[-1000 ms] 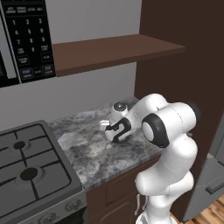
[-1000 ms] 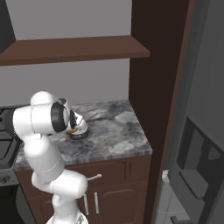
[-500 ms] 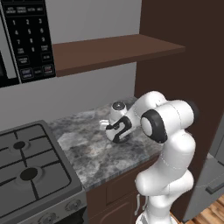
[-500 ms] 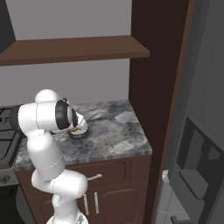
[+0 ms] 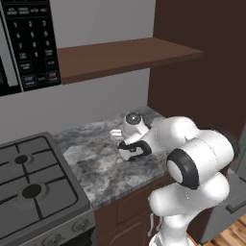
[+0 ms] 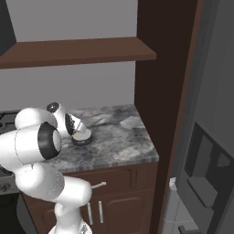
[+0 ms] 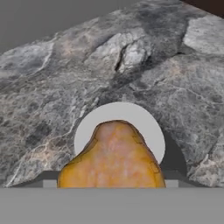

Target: Take the chicken drumstick from the fridge and place it on the digital scale on the counter by the fridge. Wait a few seconds for a reading, then move it to the plate on the dining counter.

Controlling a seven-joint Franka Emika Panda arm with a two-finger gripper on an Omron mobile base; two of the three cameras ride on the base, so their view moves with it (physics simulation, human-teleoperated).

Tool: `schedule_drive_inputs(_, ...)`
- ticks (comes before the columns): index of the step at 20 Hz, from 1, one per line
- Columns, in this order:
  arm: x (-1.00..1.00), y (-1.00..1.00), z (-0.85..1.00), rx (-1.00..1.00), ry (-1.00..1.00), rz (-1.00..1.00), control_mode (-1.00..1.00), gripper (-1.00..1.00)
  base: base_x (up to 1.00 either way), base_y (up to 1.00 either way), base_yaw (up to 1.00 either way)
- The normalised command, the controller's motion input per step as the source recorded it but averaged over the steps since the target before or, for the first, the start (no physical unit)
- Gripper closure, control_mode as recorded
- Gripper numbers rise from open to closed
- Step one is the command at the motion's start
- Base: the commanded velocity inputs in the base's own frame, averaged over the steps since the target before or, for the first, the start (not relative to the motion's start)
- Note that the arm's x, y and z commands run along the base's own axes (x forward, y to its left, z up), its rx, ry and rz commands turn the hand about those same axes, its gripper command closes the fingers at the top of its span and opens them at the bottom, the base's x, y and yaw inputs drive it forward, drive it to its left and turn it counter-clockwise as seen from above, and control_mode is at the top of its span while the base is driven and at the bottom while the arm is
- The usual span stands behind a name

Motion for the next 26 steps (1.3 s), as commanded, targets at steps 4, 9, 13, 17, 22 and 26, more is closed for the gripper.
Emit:
schedule_drive_inputs(4,-0.75,-0.29,1.0,0.01,-0.1,0.0,-1.0,1.0,0.0,0.0,0.0)
schedule_drive_inputs(9,-0.58,-0.33,1.0,0.12,0.02,0.0,-1.0,1.0,0.0,0.0,0.0)
schedule_drive_inputs(13,-0.22,-0.15,1.0,0.16,0.18,0.0,-1.0,1.0,0.0,0.0,0.0)
schedule_drive_inputs(17,-0.13,-0.01,1.0,0.06,0.32,-0.03,-1.0,1.0,0.0,0.0,0.0)
schedule_drive_inputs(22,-0.13,0.0,1.0,0.0,0.43,-0.09,-1.0,1.0,0.0,0.0,0.0)
schedule_drive_inputs(26,-0.16,0.0,0.56,0.0,0.38,-0.08,-1.0,1.0,0.0,0.0,0.0)
